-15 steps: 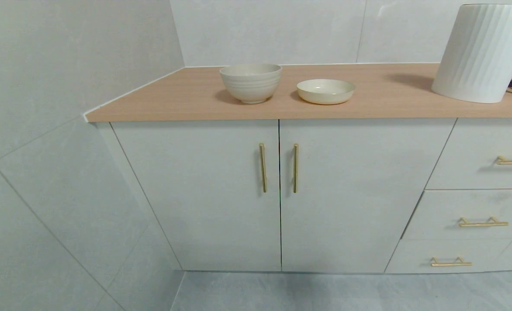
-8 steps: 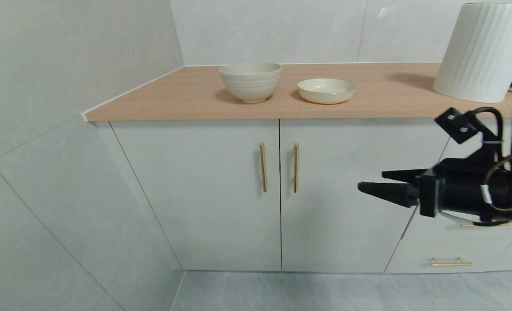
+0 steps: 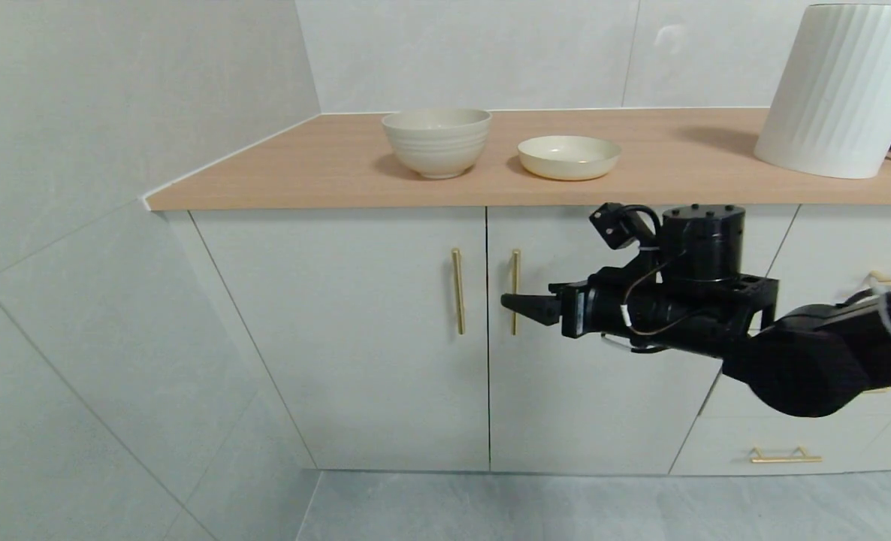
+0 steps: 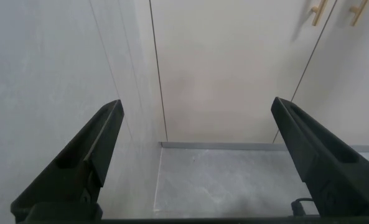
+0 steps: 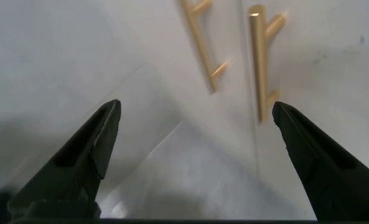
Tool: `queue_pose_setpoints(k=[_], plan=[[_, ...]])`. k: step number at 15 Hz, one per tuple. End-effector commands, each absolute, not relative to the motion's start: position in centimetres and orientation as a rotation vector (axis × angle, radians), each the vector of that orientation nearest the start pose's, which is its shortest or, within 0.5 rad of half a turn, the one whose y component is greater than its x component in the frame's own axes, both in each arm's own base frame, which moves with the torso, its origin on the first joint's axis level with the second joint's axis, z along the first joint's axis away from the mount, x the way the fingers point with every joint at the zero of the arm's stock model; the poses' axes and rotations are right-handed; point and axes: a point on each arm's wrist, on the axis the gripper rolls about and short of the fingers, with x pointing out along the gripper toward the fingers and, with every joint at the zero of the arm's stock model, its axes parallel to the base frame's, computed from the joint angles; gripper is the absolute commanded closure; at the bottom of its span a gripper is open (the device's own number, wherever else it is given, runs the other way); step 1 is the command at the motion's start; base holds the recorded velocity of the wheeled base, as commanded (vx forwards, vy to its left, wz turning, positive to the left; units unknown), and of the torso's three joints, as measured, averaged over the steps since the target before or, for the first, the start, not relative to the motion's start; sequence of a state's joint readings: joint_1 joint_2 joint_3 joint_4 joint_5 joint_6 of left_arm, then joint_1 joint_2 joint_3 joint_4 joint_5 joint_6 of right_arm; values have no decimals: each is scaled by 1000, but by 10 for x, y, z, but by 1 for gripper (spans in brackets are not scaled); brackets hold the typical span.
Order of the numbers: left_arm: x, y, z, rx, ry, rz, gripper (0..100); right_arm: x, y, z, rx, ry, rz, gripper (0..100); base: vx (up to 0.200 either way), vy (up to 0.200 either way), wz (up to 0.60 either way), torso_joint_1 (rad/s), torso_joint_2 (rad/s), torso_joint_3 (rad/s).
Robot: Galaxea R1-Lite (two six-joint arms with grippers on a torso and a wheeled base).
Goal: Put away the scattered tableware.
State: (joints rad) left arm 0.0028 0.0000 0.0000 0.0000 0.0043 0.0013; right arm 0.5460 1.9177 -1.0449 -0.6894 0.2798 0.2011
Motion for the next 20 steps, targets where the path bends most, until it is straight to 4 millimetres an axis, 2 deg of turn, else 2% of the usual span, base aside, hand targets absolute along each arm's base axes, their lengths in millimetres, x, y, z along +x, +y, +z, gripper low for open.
queue_pose_setpoints(k=[1, 4, 10, 20], plan=[[-23, 0, 75, 2, 0, 8, 0, 330, 217, 138, 159, 308, 762, 0, 0, 0, 0, 0, 0, 0], [-23, 0, 75, 2, 0, 8, 0, 336, 221, 132, 188, 289, 760, 0, 0, 0, 0, 0, 0, 0], [-23, 0, 75, 2, 0, 8, 0, 343, 229, 135, 337, 258, 769, 0, 0, 0, 0, 0, 0, 0], [-23, 0, 75, 2, 0, 8, 0, 346, 238, 136, 404, 222, 790, 0, 0, 0, 0, 0, 0, 0]])
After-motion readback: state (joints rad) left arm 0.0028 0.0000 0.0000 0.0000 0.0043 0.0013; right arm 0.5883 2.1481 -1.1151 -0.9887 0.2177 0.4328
